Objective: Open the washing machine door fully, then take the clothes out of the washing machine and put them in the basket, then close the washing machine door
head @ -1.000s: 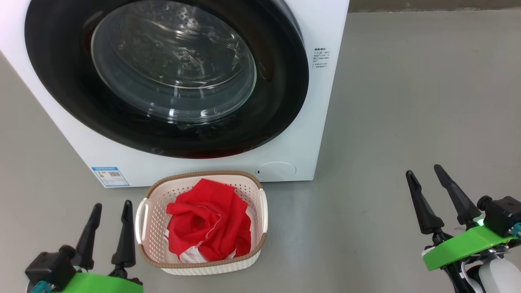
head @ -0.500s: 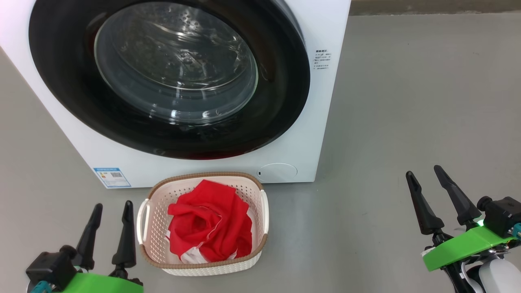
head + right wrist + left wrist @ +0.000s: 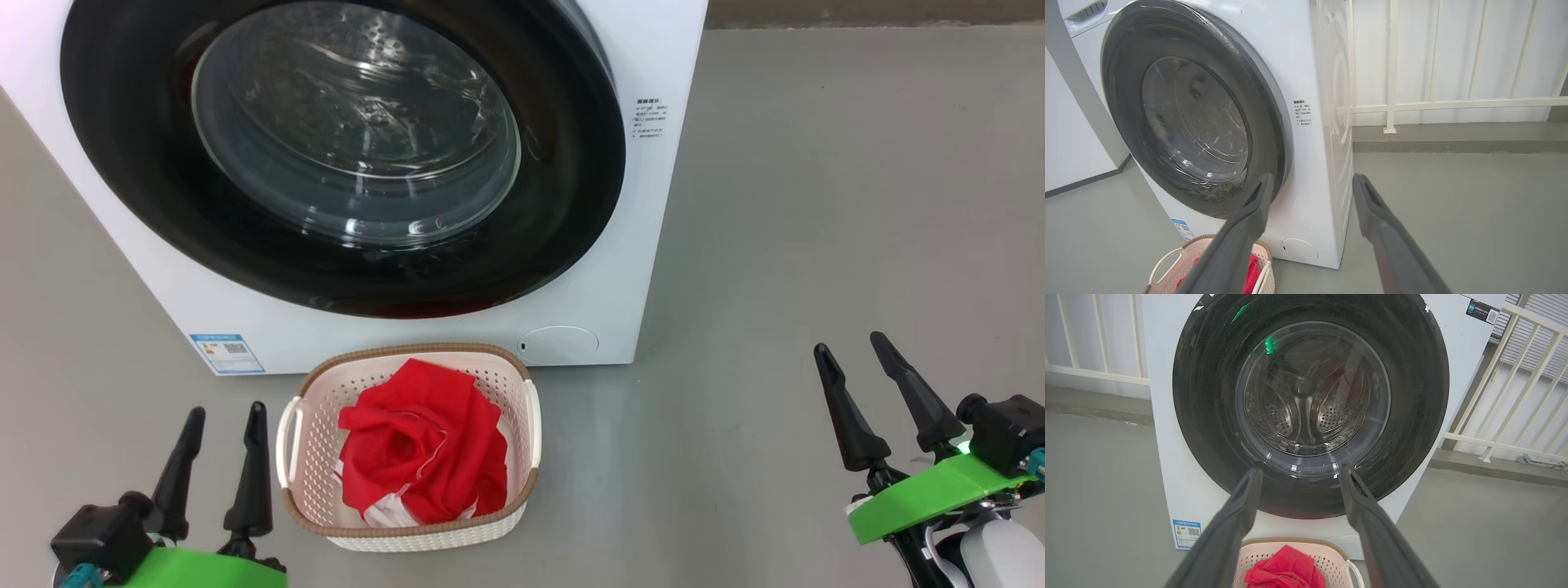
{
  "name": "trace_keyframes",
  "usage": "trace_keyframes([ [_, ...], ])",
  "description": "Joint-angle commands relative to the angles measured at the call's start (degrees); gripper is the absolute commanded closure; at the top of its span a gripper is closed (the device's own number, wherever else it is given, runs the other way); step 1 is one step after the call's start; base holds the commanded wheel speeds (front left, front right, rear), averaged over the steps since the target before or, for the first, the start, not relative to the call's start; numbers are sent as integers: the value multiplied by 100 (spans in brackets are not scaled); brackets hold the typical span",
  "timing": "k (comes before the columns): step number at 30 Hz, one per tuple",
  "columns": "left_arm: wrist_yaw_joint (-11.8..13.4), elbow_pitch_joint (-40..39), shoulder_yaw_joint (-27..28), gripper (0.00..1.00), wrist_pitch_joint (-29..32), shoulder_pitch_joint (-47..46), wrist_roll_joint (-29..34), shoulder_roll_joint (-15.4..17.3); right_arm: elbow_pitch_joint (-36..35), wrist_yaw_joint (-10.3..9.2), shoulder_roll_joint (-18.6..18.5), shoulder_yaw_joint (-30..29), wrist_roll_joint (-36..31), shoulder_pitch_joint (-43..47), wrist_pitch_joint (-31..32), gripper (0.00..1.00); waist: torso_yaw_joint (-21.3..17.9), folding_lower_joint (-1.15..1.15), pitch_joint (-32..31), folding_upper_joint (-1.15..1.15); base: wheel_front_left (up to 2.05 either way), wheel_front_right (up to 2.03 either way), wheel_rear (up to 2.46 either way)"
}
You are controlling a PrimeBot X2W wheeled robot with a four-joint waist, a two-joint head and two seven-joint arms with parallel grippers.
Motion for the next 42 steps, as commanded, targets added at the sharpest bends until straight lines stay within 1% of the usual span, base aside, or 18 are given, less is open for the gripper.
trace_keyframes([
  [1, 24, -177, 185, 0, -46, -76, -22, 136, -136, -14, -75, 84, -81, 23, -27, 0, 5, 0, 2, 0, 0, 0, 0],
  [3, 20, -211, 178, 0, -46, -73, -35, 124, -139, -14, -70, 81, -84, 23, -27, 0, 10, 0, 5, 0, 0, 0, 0],
  [4, 0, -65, -11, 100, 0, 0, -7, -4, -1, 0, 2, 0, -11, 0, 0, 100, 11, 0, 5, 0, 0, 0, 0],
  [7, 0, 90, -44, 100, 23, 73, -19, -92, 166, 0, 93, 34, 12, 56, 4, 100, 13, 0, 4, 0, 0, 0, 0],
  [10, 0, 94, -16, 100, 71, 69, -181, -101, 160, 0, 125, 8, 171, 67, 49, 100, 13, 2, -2, 0, 0, 0, 0],
  [14, -1, 98, 23, 100, 140, 69, -402, -113, 157, -1, 165, -32, 389, 83, 116, 100, 14, 13, -22, 0, 0, 0, 0],
  [18, -2, 111, 61, 100, 206, 59, -618, -125, 165, -1, 205, -70, 603, 88, 180, 100, 14, 1, -19, 0, 0, 0, 0],
  [42, -5, 163, 288, 100, 590, 9, -1858, -194, 181, -4, 445, -299, 1818, 128, 556, 100, 17, 0, -57, 0, 0, 0, 0],
])
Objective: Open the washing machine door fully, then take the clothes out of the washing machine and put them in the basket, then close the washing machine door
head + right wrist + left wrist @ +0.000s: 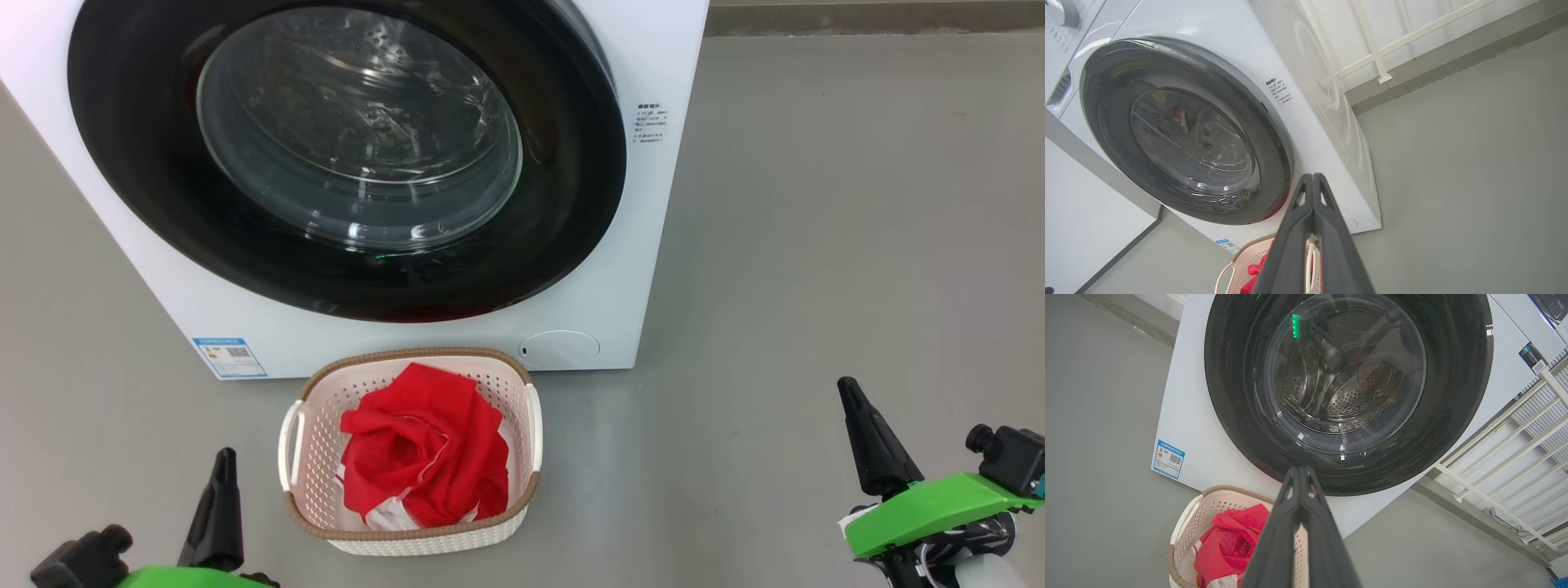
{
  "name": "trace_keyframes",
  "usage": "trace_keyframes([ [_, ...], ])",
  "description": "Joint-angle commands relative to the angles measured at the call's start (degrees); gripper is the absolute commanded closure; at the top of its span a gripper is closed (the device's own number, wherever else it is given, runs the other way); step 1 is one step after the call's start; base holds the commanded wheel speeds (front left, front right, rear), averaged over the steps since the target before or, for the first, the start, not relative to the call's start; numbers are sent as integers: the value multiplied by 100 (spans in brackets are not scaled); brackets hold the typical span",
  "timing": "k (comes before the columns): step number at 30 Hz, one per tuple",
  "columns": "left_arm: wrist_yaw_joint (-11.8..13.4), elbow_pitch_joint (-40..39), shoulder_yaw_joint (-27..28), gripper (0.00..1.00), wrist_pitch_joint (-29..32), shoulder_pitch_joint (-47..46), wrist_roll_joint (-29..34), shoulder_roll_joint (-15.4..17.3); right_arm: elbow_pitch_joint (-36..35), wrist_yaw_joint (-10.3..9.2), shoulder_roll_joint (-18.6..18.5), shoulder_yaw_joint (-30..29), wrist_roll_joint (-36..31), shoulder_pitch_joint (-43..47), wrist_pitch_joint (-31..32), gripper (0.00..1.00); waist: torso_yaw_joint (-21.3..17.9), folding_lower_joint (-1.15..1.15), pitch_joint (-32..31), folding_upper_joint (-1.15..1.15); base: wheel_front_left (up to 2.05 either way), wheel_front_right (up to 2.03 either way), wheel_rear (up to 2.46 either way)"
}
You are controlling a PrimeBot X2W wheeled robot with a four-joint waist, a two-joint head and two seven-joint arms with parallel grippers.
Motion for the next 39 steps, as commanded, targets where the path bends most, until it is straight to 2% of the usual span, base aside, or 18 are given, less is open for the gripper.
trace_keyframes([
  [1, -5, -109, 125, 100, 40, -196, -137, 49, -128, -4, -32, -51, 159, -95, 30, 100, 0, -1, -2, 0, 0, 0, 0],
  [39, -11, -32, 496, 100, 674, -267, -2187, -66, -111, -8, 381, -450, 2151, -18, 669, 100, 5, -1, -69, 0, 0, 0, 0],
])
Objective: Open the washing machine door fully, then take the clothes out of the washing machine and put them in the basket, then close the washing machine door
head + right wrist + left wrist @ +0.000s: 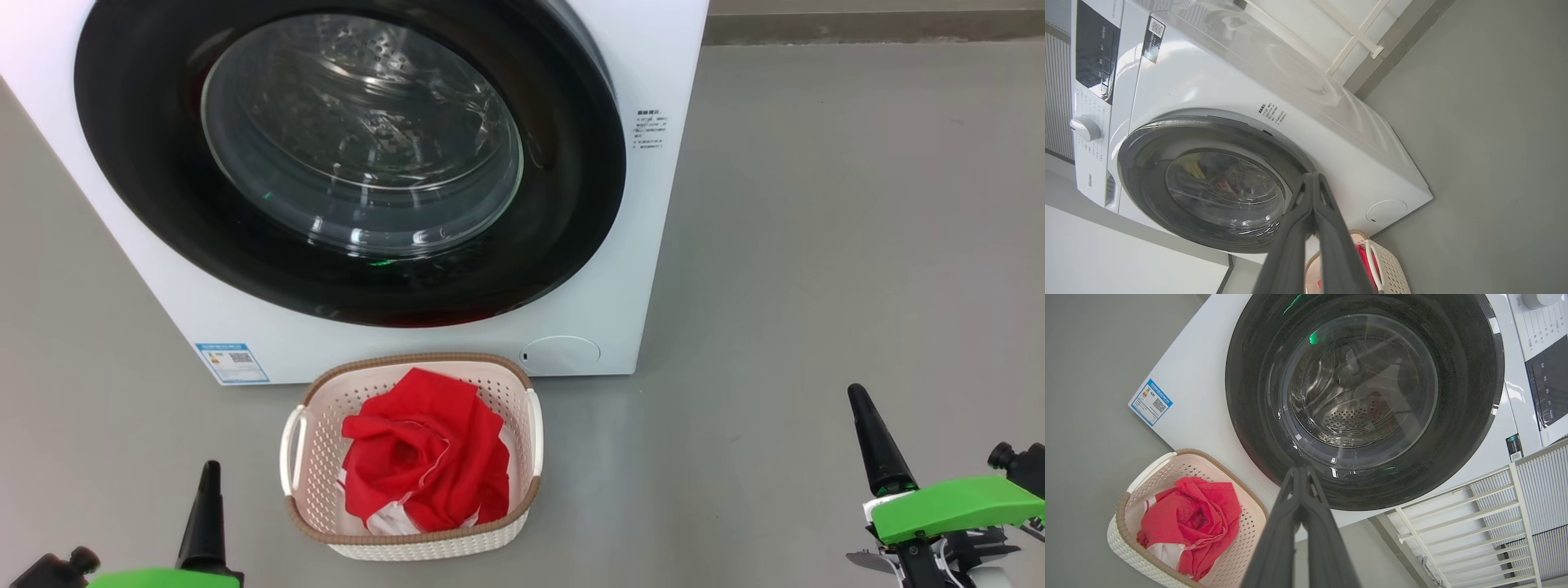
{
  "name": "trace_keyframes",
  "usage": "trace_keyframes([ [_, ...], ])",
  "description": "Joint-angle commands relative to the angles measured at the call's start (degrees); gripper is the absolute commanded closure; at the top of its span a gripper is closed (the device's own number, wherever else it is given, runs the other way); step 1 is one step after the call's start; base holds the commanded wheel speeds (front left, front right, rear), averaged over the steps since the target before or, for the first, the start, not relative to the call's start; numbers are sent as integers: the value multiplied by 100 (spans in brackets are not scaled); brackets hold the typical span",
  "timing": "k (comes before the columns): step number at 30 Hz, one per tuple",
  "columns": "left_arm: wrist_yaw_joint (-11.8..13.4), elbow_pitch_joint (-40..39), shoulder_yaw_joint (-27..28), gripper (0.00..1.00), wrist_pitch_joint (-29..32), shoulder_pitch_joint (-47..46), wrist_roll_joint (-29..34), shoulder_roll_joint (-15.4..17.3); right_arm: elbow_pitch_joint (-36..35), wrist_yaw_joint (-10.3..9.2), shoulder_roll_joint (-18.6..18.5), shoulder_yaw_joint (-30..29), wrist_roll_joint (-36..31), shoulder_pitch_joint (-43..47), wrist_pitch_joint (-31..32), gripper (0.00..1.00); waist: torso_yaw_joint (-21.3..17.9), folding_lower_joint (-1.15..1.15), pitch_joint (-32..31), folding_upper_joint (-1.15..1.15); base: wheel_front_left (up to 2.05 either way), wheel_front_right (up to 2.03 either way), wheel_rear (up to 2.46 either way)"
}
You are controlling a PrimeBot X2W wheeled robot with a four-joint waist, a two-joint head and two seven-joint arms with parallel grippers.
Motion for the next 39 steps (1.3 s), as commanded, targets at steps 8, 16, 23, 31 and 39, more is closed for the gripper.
trace_keyframes([
  [8, -12, -95, 226, 100, 166, -270, -482, 52, -134, -4, 67, -57, 479, -27, 157, 100, 1, -1, -14, 0, 0, 0, 0],
  [16, -13, -77, 314, 100, 317, -287, -968, 25, -130, -5, 167, -155, 948, -8, 311, 100, 2, -1, -29, 0, 0, 0, 0],
  [23, -14, -63, 382, 100, 433, -300, -1344, 4, -127, -5, 245, -231, 1312, 6, 430, 100, 3, -1, -42, 0, 0, 0, 0],
  [31, -16, -49, 451, 100, 550, -313, -1722, -17, -124, -6, 323, -307, 1676, 20, 550, 100, 4, -1, -54, 0, 0, 0, 0],
  [39, -17, -33, 529, 100, 684, -328, -2154, -42, -120, -7, 412, -395, 2093, 36, 688, 100, 5, -1, -68, 0, 0, 0, 0],
])
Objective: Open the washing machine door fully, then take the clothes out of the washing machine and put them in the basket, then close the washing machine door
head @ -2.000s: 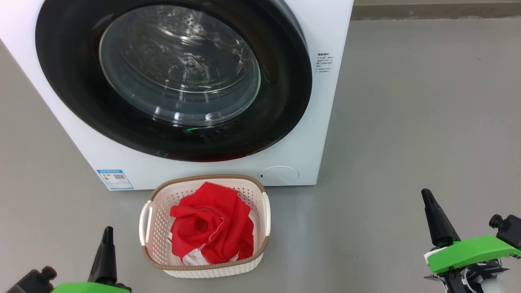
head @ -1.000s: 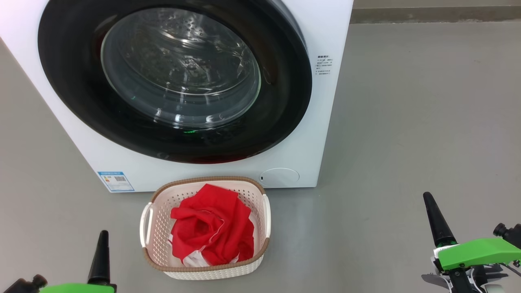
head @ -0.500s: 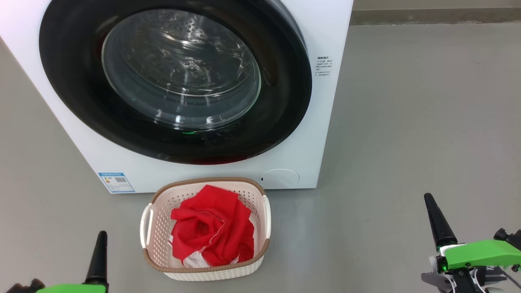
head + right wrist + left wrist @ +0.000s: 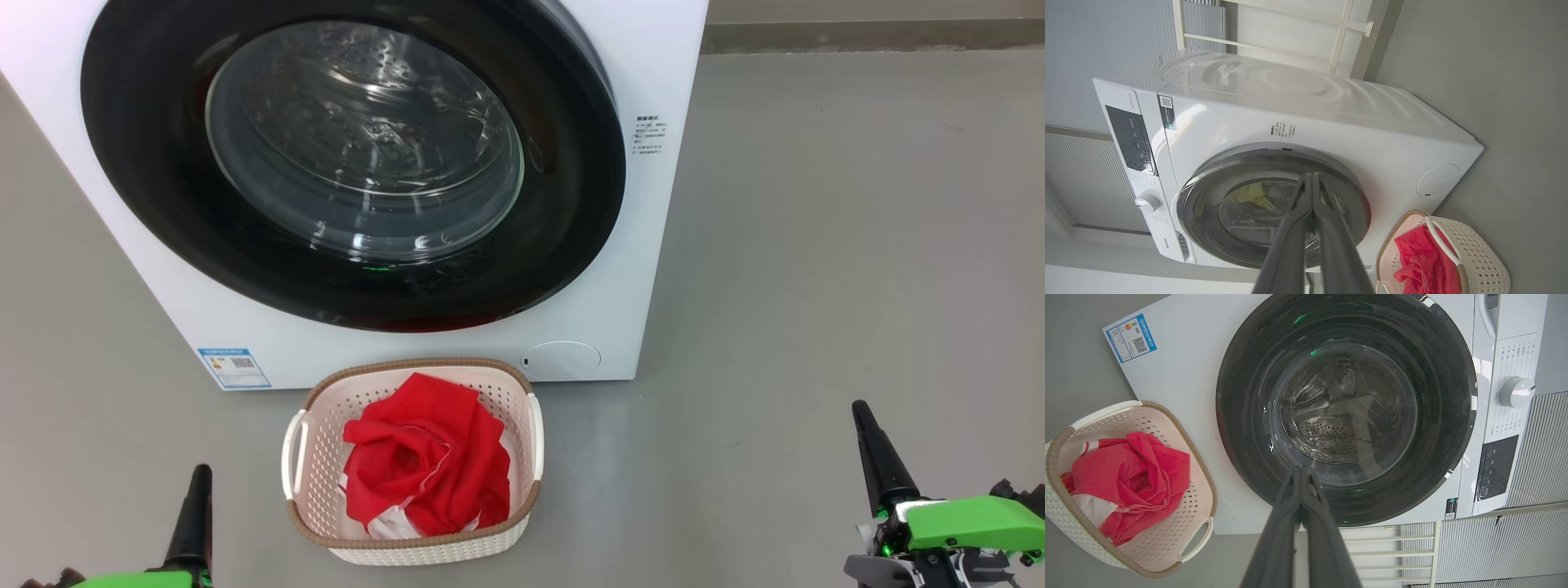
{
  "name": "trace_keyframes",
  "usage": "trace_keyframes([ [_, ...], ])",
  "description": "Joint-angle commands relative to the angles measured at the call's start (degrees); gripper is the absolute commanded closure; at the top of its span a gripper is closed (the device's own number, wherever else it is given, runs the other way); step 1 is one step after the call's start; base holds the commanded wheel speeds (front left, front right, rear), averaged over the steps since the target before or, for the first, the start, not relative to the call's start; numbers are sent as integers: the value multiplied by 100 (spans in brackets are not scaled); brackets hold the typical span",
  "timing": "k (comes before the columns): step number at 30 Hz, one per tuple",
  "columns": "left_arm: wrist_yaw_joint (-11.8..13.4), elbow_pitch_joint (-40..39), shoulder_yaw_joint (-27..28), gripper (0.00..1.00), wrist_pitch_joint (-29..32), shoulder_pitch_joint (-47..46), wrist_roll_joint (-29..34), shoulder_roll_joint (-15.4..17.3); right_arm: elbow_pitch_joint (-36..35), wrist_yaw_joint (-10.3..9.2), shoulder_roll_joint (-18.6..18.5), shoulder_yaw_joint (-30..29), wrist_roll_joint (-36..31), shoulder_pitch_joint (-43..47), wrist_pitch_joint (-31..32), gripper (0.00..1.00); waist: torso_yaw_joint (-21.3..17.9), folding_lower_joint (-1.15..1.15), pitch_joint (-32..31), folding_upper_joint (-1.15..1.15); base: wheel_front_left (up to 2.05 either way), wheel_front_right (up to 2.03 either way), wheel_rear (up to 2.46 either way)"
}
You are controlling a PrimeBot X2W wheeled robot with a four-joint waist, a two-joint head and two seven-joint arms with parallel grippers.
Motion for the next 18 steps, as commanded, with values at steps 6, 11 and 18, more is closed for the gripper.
trace_keyframes([
  [6, -18, -95, 245, 100, 132, -279, -418, 49, -150, -6, 67, 20, 423, -60, 150, 100, 1, 0, -11, 0, 0, 0, 0],
  [11, -18, -85, 294, 100, 215, -289, -686, 34, -147, -6, 122, -35, 682, -50, 235, 100, 2, 0, -20, 0, 0, 0, 0],
  [18, -19, -81, 313, 100, 249, -292, -794, 27, -146, -6, 147, -59, 784, -47, 271, 100, 2, 0, -23, 0, 0, 0, 0],
])
